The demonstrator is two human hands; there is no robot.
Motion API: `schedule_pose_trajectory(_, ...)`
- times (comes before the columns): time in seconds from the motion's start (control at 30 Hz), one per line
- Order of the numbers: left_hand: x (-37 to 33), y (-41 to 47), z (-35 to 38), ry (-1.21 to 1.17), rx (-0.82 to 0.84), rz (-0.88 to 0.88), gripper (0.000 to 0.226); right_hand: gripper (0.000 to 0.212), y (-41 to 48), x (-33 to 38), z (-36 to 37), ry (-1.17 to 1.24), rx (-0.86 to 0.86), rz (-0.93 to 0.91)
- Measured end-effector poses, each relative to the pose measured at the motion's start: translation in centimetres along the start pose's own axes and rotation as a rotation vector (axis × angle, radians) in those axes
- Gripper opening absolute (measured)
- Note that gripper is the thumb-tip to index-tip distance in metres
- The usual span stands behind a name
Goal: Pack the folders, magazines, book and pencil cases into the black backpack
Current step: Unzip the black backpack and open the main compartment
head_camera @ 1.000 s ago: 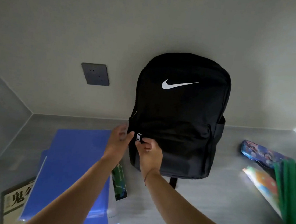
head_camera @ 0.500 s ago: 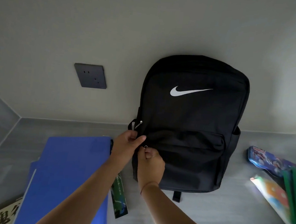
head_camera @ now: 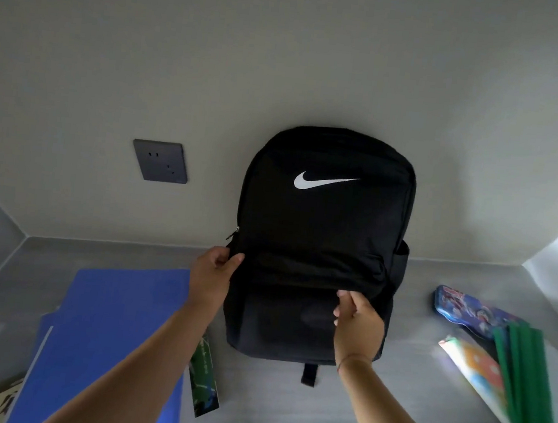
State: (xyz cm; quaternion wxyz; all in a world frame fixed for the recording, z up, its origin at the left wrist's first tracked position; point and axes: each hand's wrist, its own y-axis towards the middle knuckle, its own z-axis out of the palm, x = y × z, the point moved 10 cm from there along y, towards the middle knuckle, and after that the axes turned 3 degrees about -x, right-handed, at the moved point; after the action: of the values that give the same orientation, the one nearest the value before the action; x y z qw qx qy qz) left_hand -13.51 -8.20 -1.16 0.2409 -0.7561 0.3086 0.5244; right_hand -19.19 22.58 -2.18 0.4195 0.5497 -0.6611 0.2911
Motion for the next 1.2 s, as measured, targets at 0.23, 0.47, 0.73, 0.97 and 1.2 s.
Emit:
schedule_pose_trajectory(0.23,-9.0,-8.1,3.6,0.566,-0.130,0.825,0.063,0.017,-0.1,0.4,-0.8,-0.003,0.072,-0.052)
schedule_pose_trajectory(0.47,-11.1,-8.0,8.1,0.713,0.024,0.985,0.041,0.023,0.8,-0.4,-2.6,0.010,-0.007,0.018)
schedule_pose_trajectory(0.73,-11.0,-6.8,8.0,0.619,0.038,0.851,0.038,0.027,4.9,-2.9,-6.8,-0.055,-0.098,0.095)
schedule_pose_trajectory(0.97,-7.9,-5.0,1.5,0.369,-0.077,0.531,0.045,0.026,3.1,4.6,-6.6,-0.091,-0.214,-0.310)
schedule_pose_trajectory(1.2,-0.7,1.5,-0.6,-0.012,0.103,-0.056,0.044,0.024,-3.2,15.7,3.0,0.007,0.146,-0.663)
